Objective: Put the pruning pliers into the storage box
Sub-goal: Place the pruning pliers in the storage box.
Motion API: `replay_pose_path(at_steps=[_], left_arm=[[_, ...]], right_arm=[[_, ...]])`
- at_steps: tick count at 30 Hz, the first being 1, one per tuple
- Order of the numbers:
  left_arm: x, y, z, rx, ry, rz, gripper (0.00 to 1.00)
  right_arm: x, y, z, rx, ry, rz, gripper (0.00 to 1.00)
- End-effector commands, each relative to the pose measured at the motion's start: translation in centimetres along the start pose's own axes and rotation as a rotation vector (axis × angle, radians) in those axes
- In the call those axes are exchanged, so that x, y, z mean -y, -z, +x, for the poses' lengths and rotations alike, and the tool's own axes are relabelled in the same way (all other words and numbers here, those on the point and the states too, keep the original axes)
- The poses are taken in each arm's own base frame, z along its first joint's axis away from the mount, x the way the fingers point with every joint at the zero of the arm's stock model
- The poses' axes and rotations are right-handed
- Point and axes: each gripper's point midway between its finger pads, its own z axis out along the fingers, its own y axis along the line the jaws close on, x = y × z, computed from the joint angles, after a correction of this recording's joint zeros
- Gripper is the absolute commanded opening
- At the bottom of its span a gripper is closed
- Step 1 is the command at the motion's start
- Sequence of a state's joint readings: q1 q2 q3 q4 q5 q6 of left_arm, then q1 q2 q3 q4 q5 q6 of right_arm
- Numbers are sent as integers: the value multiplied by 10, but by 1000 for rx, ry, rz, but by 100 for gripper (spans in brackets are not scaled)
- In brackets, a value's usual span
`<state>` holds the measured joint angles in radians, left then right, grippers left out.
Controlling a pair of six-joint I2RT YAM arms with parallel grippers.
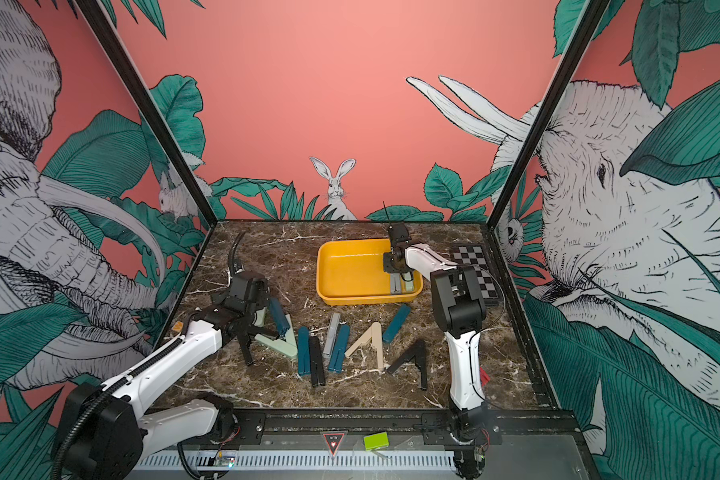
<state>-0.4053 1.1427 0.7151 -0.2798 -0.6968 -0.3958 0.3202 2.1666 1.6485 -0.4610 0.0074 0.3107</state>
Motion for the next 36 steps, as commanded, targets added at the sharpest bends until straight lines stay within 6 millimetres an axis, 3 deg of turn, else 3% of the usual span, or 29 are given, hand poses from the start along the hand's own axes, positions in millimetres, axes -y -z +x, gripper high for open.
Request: replay_pose_path(at_steps=[1, 9, 12, 26, 32, 36], left_arm=[[-7, 4, 2, 12, 12, -18, 99], [-9, 5, 3, 11, 14, -24, 99], [-9, 5, 3, 11, 15, -23, 99], [-8, 5, 3, 11, 21, -21, 99], [-8, 5, 3, 11, 19, -22, 99], [-8, 4, 4, 9, 19, -19, 99]], right_arm=[[2, -6, 3, -24, -12, 6, 0], [2, -9, -3, -16, -24, 0, 0], [2, -10, -4, -14, -27, -5, 15], [3, -19, -19, -12, -19, -24, 53], [-3, -10, -29, 13, -26, -52, 52], [-5, -5, -32, 10, -37, -63, 57]])
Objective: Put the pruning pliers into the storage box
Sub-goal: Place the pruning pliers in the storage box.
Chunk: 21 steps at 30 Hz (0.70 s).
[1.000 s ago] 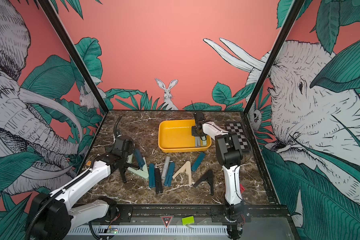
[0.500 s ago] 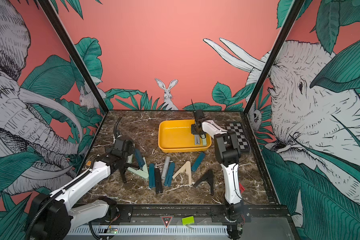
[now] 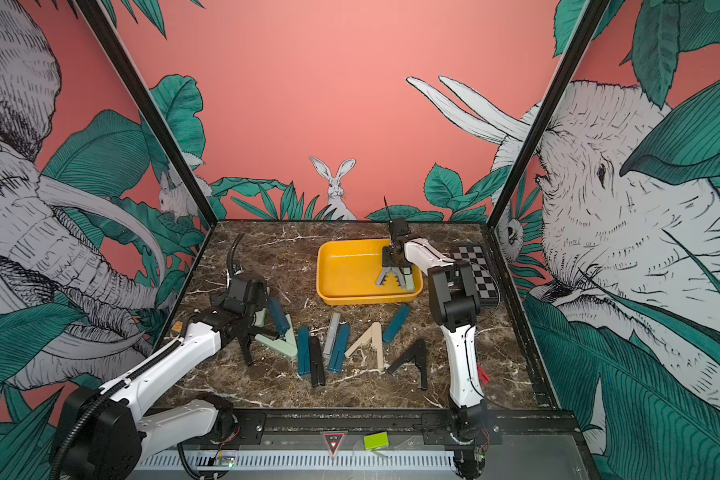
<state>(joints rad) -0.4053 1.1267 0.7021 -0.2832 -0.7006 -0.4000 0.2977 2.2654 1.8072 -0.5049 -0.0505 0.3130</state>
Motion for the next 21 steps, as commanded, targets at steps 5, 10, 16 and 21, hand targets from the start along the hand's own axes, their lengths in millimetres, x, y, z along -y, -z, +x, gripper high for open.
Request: replay_pose_path(at_steps=[5, 10, 16, 21], left_arm=[[-6, 3, 2, 8, 15, -19, 99], [-6, 2, 4, 7, 16, -19, 99], [-6, 2, 5, 8, 10, -19, 99], [-6, 2, 5, 9, 10, -18, 99]], right_arm=[[-4, 20, -7, -10, -35, -19, 64], [0, 23, 9, -67, -52, 9, 68], [1, 36, 9, -45, -55, 14, 70], [-6, 42, 8, -53, -49, 11, 77]])
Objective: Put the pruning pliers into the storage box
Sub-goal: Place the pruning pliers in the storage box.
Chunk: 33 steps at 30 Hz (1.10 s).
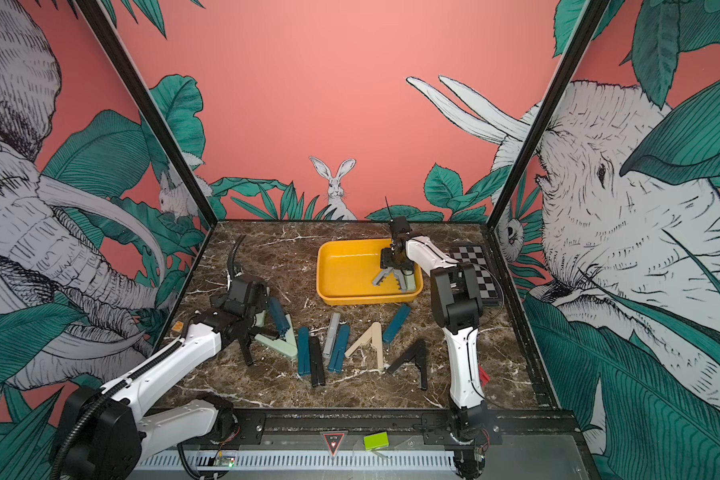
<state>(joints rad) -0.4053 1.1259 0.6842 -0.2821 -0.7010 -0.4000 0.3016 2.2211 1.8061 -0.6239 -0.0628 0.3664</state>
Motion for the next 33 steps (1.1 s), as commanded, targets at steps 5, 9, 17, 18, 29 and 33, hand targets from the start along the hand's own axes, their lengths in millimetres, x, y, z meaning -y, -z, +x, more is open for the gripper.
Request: replay_pose_path(at_steps=[5, 9, 17, 18, 29, 33], left_arm=[[-8, 5, -2, 23, 15, -20, 99], [-10, 6, -1, 30, 11, -24, 99], [-10, 5, 2, 28, 6, -27, 99], [-11, 5, 2, 29, 5, -28, 99], [-13, 5, 2, 33, 0, -39, 99], [-17, 7, 2, 36, 0, -51, 99]], right_arm=[[-4, 17, 18, -59, 4, 50, 78], [0, 13, 33, -88, -21, 58, 77], [-14, 6, 53, -153, -16, 36, 77], [-13, 5, 56, -166, -22, 41, 76], [-19, -18, 64, -209, -67, 30, 63], [-22, -26, 56, -197, -99, 15, 53]])
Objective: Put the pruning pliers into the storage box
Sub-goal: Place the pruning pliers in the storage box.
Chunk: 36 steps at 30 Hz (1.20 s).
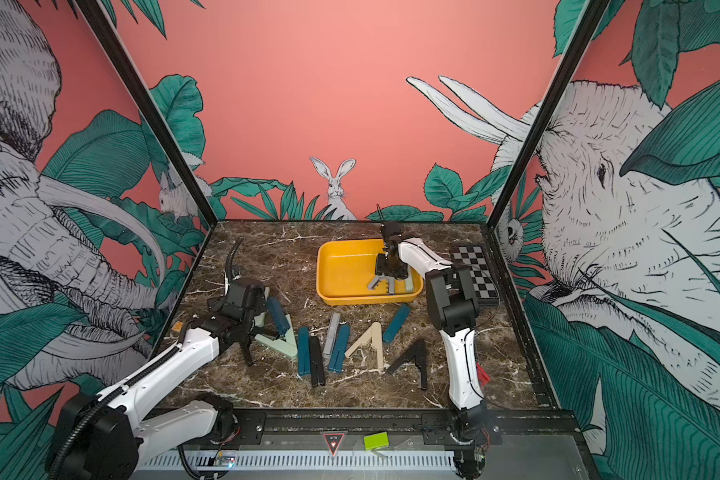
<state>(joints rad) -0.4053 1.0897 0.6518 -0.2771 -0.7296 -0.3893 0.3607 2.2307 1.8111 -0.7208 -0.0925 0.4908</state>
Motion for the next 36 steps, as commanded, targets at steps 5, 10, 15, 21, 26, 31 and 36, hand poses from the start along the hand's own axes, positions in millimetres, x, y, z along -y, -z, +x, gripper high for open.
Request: replay_pose_path(at_steps=[5, 10, 15, 21, 26, 31, 36], left_arm=[[-11, 4, 1, 21, 8, -35, 99], [-11, 5, 0, 22, 4, -38, 99], [-13, 5, -1, 24, 0, -46, 99], [-13, 5, 0, 19, -1, -44, 99], [-11, 5, -2, 21, -7, -35, 99], [0, 6, -5, 20, -16, 18, 99], [25, 13, -25, 70, -15, 145, 99]], right_arm=[[12, -33, 4, -53, -67, 33, 26], [19, -35, -15, -22, -88, 40, 22], [15, -36, -23, -24, -72, 37, 22], [12, -29, -30, 13, -72, 8, 40], [1, -2, -44, 91, -49, -44, 56], [-7, 26, -51, 141, -40, -87, 66], [-8, 28, -34, 119, -84, -129, 79]])
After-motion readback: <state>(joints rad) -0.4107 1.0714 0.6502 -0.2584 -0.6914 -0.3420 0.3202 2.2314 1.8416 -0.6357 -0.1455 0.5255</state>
